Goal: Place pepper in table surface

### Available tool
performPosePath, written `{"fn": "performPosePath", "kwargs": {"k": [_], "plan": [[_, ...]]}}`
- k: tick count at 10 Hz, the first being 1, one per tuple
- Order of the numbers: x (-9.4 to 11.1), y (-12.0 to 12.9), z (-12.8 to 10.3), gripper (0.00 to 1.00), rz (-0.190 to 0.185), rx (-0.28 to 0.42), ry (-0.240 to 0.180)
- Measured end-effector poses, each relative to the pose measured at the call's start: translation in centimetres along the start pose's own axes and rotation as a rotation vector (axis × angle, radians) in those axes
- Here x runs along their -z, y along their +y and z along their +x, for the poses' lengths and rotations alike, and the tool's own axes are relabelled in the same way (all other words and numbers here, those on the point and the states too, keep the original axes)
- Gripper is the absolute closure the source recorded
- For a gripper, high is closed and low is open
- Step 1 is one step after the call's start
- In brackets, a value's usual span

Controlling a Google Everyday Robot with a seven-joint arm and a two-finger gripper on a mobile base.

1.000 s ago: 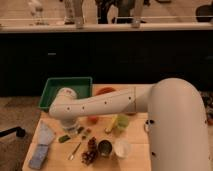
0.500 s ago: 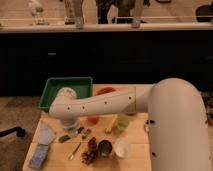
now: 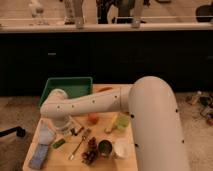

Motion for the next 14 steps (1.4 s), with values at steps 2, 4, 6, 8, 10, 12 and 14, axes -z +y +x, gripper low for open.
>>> {"fn": "performPosePath", "kwargs": {"k": [2,4,6,8,10,12,14], "plan": [[-0.6,0.1,0.6,1.00,0.035,0.074,0.007],[-1.1,0.1,1.3,1.00,0.069,0.155,0.013],[-1.6,-0.2,1.7,1.00,0.089,0.193,0.020],[-2.3,-0.8,2.4,1.00,0.110,0.224,0.028],[-3.0,-1.3,2.9,1.00,0.126,0.244,0.036],[-3.5,-1.5,3.3,1.00,0.139,0.261,0.042],[-3.9,-1.6,3.7,1.00,0.149,0.273,0.047]]}}
